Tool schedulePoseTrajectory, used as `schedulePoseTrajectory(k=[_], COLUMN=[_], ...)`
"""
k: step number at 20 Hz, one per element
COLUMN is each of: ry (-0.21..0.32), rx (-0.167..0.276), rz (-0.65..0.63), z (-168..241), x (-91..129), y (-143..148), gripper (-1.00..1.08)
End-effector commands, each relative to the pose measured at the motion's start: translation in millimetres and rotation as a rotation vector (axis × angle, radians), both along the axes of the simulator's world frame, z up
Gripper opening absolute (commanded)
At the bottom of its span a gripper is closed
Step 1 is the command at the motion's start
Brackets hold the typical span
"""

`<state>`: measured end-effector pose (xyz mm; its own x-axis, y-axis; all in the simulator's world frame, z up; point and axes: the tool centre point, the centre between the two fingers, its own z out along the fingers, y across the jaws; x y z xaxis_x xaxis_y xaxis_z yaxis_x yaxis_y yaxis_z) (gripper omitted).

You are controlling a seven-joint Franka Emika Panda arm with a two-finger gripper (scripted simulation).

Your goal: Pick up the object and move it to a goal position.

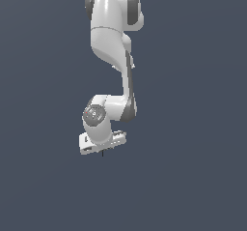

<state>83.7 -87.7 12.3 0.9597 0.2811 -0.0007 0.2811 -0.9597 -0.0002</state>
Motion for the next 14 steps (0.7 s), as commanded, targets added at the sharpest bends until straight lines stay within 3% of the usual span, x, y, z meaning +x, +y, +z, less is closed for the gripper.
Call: schedulePoseTrajectory(k=[1, 14], ry=[-0.001, -0.001], rx=[0.000, 0.000], rz=[0.000, 0.000], z=[0.2, 0.6], x=[0.3, -5.1], y=[0.1, 4.8], gripper=[-1.00, -1.00])
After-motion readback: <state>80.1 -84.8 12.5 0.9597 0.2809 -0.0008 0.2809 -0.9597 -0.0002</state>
